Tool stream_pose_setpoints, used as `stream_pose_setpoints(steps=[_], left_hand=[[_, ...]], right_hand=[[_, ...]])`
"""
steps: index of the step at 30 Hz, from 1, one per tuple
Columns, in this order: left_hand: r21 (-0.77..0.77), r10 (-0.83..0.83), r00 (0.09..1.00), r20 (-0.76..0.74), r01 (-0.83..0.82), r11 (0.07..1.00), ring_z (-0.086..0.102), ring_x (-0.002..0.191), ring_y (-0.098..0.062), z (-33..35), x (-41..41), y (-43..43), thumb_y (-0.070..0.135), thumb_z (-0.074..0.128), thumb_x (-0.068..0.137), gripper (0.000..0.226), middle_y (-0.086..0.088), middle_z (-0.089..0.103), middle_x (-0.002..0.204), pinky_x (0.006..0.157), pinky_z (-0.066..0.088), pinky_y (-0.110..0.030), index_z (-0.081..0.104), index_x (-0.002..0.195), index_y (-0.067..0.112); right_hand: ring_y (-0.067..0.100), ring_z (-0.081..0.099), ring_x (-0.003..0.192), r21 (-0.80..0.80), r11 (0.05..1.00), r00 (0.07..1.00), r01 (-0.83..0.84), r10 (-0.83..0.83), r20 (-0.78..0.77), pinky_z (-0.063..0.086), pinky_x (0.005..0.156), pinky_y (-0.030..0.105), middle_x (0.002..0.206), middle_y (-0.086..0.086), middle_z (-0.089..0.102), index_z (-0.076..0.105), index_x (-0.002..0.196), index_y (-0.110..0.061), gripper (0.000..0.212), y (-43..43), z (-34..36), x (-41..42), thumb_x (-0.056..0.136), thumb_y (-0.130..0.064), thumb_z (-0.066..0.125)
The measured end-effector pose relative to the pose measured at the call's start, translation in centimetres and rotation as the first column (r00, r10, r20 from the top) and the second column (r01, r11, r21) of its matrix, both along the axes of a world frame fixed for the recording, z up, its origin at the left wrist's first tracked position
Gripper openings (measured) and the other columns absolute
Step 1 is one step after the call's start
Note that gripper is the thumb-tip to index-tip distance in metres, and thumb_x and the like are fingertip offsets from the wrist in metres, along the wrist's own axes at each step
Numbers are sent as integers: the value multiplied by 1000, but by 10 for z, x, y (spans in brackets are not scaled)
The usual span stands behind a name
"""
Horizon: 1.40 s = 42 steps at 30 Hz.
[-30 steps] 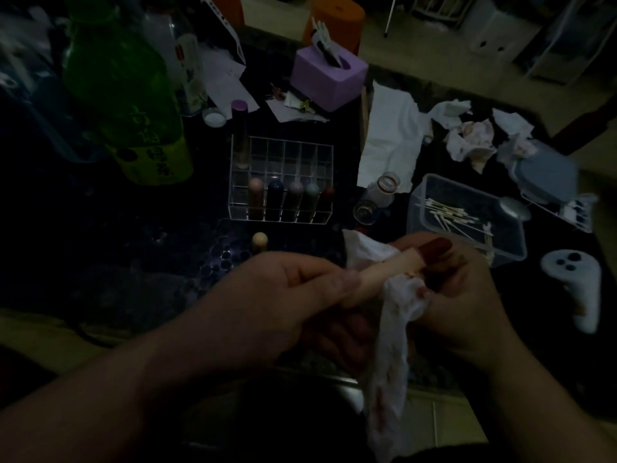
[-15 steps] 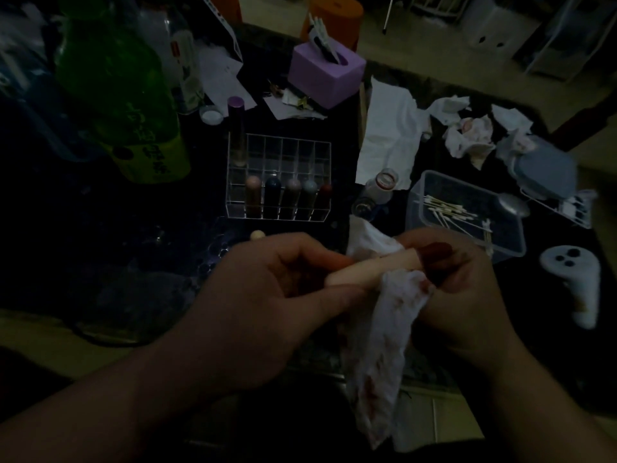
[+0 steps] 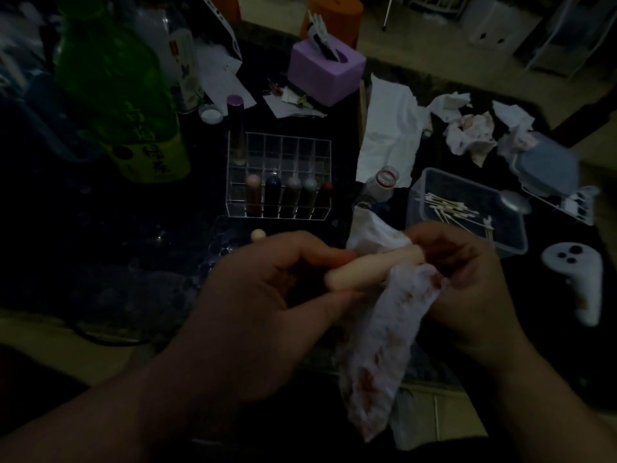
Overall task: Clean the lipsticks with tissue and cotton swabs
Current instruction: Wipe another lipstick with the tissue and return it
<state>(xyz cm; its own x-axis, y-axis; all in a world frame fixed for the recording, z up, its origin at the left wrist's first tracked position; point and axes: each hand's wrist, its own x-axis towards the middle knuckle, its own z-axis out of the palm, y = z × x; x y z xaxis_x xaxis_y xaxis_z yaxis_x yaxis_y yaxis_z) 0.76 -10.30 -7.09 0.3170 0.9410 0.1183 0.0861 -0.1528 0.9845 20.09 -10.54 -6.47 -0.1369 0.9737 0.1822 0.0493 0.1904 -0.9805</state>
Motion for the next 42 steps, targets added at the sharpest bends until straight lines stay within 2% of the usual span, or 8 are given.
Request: stream_pose_setpoints(steps=[5, 11, 17, 23, 29, 34, 39, 42], left_hand=[[-450, -132, 956, 261, 242, 860, 73, 74, -19, 5, 0, 8, 41, 74, 77, 24, -7, 76, 85, 65, 56, -25, 78, 89, 21], [158, -25, 1000, -7, 26, 987, 71, 92, -21, -7, -2, 4, 24, 80, 78, 22, 1, 71, 96, 76, 59, -34, 73, 97, 17], [-312, -211, 959, 190, 263, 913, 73, 76, -16, 4, -7, 11, 38, 77, 80, 19, -3, 76, 86, 65, 55, -22, 77, 94, 26], [69, -98, 992, 79, 93, 993, 72, 93, -22, -3, -5, 11, 19, 81, 77, 25, -1, 72, 97, 78, 57, -25, 73, 100, 14], [-331, -171, 952, 253, 251, 910, 73, 70, -23, 3, -7, 13, 27, 78, 83, 12, -9, 76, 81, 62, 57, -27, 79, 90, 17], [-24, -99, 987, 128, 103, 994, 72, 88, -16, -5, -6, 15, 18, 87, 70, 29, 1, 74, 95, 75, 58, -24, 74, 96, 18], [-121, -238, 968, 83, 247, 962, 72, 98, -10, -5, -11, 18, 31, 75, 81, 27, 10, 75, 106, 78, 57, -21, 74, 107, 31], [65, -172, 982, -80, 177, 982, 72, 96, -13, -6, -9, 18, 33, 73, 82, 29, 11, 74, 103, 78, 59, -27, 73, 110, 24]], right_hand=[[5, 68, 55, -37, 999, 1000, 6, -7, -19, 56, 51, 20, 71, -12, 74, 75, 81, -32, 26, 0, -4, 5, 62, -13, 74], [12, 67, 54, -79, 997, 998, -10, 6, -55, 55, 48, 24, 69, -5, 73, 74, 78, -25, 39, -2, -1, 5, 62, 11, 73], [9, 68, 57, -40, 998, 997, -50, 47, -68, 56, 51, 23, 73, -7, 74, 73, 82, -26, 32, -3, 3, 5, 62, -1, 78], [12, 69, 57, -46, 999, 999, -14, 12, -53, 57, 51, 26, 73, -6, 74, 74, 80, -28, 43, -4, 2, 7, 62, 11, 77], [12, 69, 59, -23, 999, 998, -23, 22, -58, 58, 54, 25, 76, -8, 73, 73, 84, -25, 26, -3, 3, 8, 64, -9, 73], [10, 69, 58, -26, 1000, 996, -13, 11, -93, 57, 53, 23, 72, -9, 73, 73, 79, -33, 28, -4, 5, 7, 61, -12, 71], [12, 70, 60, 7, 1000, 997, -31, 31, -64, 58, 53, 27, 75, -8, 74, 73, 83, -30, 29, -3, 4, 9, 66, -7, 72], [13, 70, 60, -1, 999, 997, -32, 32, -65, 58, 54, 27, 76, -7, 74, 73, 84, -29, 27, -4, 5, 10, 65, -9, 73]])
